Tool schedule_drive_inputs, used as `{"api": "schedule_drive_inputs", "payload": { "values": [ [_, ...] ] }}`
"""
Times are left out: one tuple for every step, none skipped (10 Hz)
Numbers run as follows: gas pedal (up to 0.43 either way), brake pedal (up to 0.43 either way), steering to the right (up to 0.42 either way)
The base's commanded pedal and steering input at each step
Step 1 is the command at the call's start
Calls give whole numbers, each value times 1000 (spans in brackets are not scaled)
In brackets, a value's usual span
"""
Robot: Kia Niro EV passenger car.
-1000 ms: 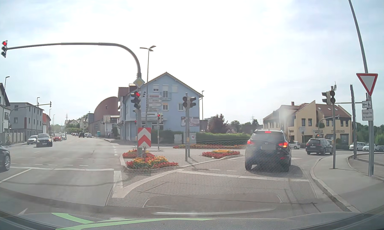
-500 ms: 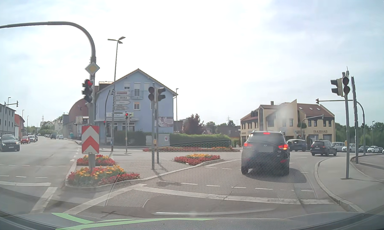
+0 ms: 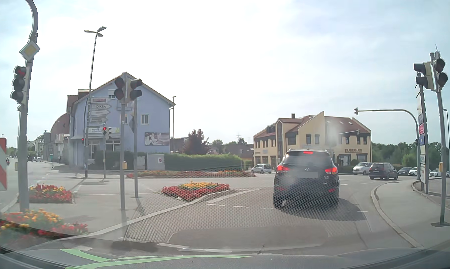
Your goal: Follow the waypoints while adhering to traffic rules and regulations
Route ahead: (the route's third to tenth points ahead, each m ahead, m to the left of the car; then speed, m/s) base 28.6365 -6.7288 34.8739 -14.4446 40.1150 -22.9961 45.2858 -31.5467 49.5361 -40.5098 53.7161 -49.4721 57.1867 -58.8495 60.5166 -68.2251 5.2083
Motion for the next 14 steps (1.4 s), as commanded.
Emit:
{"api": "schedule_drive_inputs", "payload": {
  "values": [
    [0, 335, 146],
    [0, 329, 146],
    [0, 311, 147],
    [0, 287, 146],
    [0, 280, 148],
    [0, 274, 150],
    [0, 268, 154],
    [0, 268, 155],
    [0, 274, 157],
    [0, 274, 158],
    [0, 274, 159],
    [0, 274, 160],
    [0, 274, 161],
    [0, 280, 161]
  ]
}}
